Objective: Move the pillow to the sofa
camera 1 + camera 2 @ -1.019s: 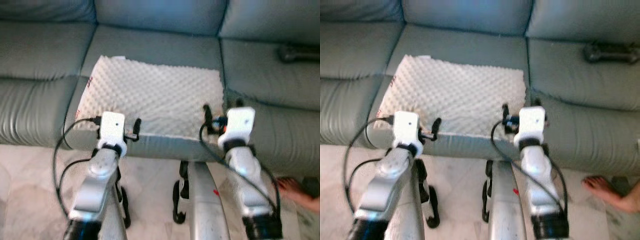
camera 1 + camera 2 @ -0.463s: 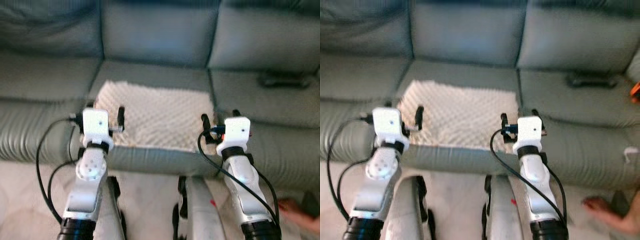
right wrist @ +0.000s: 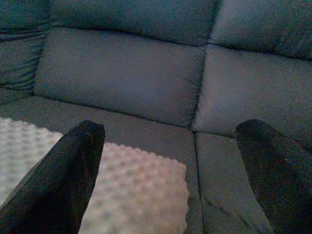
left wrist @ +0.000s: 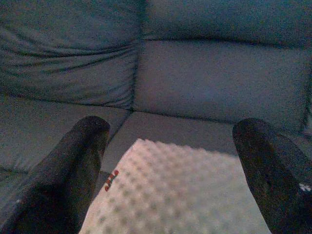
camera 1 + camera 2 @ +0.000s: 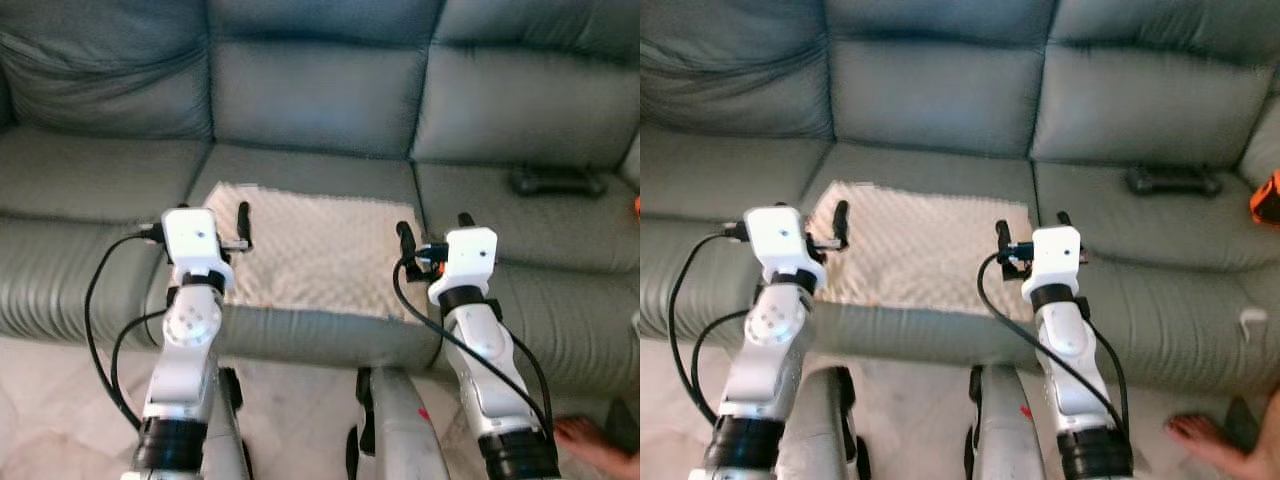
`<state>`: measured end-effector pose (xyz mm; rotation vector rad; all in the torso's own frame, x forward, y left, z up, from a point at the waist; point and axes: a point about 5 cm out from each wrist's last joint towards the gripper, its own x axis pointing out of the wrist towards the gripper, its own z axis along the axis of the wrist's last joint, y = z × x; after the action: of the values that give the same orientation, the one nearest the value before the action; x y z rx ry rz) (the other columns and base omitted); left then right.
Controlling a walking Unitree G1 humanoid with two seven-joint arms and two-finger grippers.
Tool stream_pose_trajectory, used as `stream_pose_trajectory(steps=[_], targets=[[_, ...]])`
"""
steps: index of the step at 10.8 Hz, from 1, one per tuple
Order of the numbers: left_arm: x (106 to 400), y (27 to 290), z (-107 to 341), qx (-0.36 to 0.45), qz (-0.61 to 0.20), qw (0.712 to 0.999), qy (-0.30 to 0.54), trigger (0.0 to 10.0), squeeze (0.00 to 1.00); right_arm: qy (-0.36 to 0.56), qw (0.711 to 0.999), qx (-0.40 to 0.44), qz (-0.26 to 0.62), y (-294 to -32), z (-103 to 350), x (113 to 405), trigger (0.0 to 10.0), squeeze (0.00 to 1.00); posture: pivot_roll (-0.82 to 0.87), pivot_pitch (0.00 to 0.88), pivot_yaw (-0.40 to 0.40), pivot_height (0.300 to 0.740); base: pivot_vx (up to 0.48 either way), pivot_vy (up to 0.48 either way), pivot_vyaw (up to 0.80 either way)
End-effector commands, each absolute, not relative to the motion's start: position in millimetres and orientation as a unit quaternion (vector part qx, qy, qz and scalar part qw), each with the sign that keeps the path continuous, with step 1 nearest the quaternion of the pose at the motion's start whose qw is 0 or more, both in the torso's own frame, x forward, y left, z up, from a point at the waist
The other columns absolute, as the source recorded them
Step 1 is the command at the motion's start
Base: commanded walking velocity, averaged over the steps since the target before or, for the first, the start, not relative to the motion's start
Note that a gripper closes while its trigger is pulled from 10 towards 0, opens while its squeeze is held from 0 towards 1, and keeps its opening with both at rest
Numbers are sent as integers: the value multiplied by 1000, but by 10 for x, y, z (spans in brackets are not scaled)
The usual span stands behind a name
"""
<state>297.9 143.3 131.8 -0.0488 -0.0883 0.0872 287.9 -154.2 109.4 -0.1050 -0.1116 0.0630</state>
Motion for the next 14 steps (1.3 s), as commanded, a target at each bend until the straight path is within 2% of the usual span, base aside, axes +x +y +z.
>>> stream_pose_trajectory(steps=[1,3,5,7,13,14], targets=[[2998,1453,1312,-25,51,998,-32,10000,0,-64,996,-48,25,-1581,1130,2908,10000,0,-27,36,-38,674,0,0,0],[2994,1432,1292,-24,20,999,-37,10000,0,-66,997,-44,25,-1599,1141,2948,10000,0,-28,35,-40,704,0,0,0],[3004,1430,1218,-20,21,999,-12,10000,0,-65,997,-43,22,-1617,1138,2964,10000,0,-32,36,-40,739,0,0,0],[3021,1365,1223,-53,7,998,-14,10000,0,-63,997,-44,22,-1625,1131,2967,10000,0,-37,35,-41,740,0,0,0],[3043,1338,1227,-51,13,999,-11,10000,0,-59,996,-49,39,-1562,1112,2986,10000,0,-36,39,-46,740,0,0,0],[3046,1342,1226,-50,14,999,-11,10000,0,-65,995,-62,53,-1529,1122,2974,10000,0,-37,40,-45,740,0,0,800]])
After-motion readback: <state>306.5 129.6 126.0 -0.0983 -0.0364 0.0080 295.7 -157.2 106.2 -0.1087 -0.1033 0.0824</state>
